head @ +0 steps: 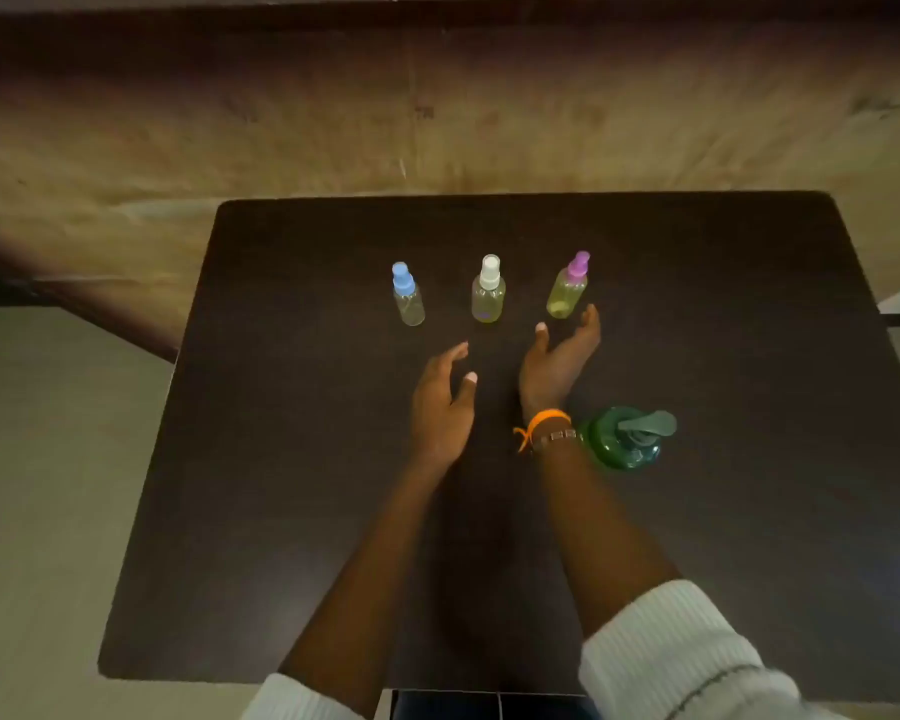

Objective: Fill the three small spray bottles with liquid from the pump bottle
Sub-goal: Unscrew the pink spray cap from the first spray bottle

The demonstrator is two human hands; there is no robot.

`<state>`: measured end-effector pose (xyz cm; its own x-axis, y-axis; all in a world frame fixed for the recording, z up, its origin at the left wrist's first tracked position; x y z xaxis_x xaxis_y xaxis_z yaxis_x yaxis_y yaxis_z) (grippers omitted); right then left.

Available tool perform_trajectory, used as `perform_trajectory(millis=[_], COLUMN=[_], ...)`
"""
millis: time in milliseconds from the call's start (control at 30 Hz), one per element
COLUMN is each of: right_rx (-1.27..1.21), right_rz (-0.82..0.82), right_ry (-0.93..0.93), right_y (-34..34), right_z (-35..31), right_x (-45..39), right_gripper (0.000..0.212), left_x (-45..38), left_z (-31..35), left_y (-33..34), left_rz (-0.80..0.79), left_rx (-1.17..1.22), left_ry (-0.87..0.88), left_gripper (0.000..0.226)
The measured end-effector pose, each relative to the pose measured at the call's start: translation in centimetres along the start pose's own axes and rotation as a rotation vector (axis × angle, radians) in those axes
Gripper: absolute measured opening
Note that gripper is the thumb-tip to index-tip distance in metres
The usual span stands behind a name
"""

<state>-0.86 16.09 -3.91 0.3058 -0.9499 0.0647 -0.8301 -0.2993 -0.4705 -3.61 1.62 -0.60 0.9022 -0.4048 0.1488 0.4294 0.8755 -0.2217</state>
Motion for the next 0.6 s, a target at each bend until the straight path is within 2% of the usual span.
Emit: perform_trajectory(millis=[200,333,400,467,600], right_rx=[0.122,0.266,0.250,0.193,0.089], right_rz=[0.102,0.131,0.114,0.087,-0.125], right_ry=[-0.097,-0.046,-0.028,-0.089,-0.274], right_y=[2.0,2.5,2.2,1.6,0.0], right_z=[-0.5,-0.2,0.0,0.1,1.1], right_x=[-3.7,-4.8,-3.8,-1.6,4.0], right_gripper=[0.069,0.048,0.042,0.039,0.029], left_x=[-0.4,-0.6,-0.6,-0.5,0.2], left_z=[-2.2,-3.3,-3.6,-3.8,-3.6], left_y=[-0.5,-0.6,-0.5,-0.3,0.3], left_rz=[-0.075,-0.123,-0.146,-0.160,-0.188], left_rx=[0.007,0.030,0.046,0.072,0.184], left_ry=[-0.004,-0.012,-0.019,-0.025,-0.059], left_gripper=[0.041,0.041,0.041,0.041,0.049])
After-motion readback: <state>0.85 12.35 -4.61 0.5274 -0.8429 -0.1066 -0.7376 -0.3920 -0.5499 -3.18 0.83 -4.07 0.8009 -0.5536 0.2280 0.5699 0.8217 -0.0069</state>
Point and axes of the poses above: each hand's wrist, its own x-axis away from the middle knuckle, its own y-axis out of the palm, z = x × y, the point moved 4 cm from there along -x, towards the middle knuckle, and after that the axes turned 14 degrees about x, right-handed, at the moved point
